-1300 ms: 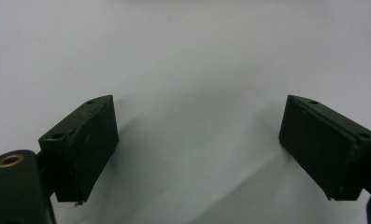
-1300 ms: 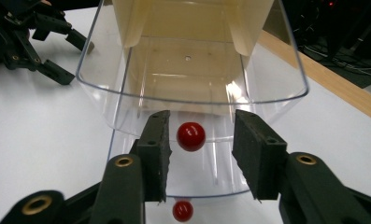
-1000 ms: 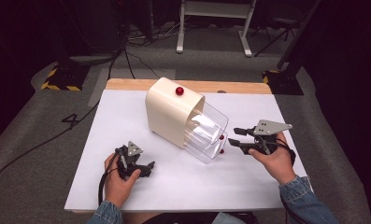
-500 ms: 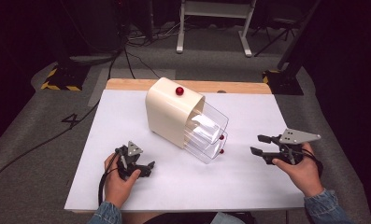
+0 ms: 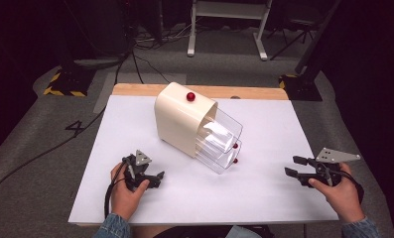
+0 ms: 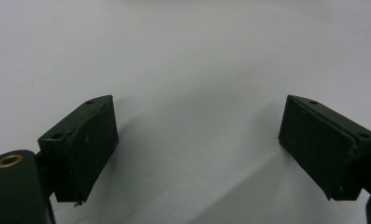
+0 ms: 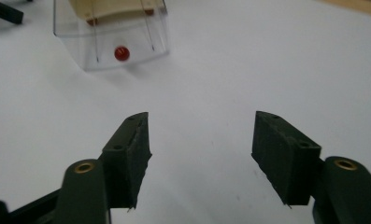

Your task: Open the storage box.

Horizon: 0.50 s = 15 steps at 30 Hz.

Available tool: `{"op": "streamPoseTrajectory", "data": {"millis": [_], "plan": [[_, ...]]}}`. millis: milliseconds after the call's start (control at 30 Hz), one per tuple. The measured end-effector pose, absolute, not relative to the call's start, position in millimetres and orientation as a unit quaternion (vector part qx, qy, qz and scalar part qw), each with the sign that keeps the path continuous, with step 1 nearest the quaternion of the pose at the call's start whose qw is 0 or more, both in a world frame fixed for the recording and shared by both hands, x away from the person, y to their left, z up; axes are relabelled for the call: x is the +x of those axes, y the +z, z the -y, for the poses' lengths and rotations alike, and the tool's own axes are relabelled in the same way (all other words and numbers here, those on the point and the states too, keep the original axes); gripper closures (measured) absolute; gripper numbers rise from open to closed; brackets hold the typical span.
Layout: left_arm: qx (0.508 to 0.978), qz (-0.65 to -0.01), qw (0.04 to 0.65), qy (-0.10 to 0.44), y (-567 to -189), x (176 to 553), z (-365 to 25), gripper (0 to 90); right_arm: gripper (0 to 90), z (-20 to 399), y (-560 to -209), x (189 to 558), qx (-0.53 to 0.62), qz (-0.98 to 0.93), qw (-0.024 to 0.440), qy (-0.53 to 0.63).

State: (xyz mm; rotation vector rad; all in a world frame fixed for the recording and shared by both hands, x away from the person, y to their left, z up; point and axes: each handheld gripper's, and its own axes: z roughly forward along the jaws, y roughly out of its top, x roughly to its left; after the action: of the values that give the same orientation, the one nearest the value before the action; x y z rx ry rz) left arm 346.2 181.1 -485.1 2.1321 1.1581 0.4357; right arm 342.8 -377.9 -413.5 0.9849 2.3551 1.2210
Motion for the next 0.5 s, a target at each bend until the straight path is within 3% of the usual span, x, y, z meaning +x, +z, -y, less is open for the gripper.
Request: {"op": "streamPoseTrajectory", "data": {"millis": [500], "plan": [[0.815, -0.444, 0.332, 0.166, -485, 346, -181, 11.9, 34.2, 395, -465, 354, 0.383, -0.839, 0.142, 0.359]]}}
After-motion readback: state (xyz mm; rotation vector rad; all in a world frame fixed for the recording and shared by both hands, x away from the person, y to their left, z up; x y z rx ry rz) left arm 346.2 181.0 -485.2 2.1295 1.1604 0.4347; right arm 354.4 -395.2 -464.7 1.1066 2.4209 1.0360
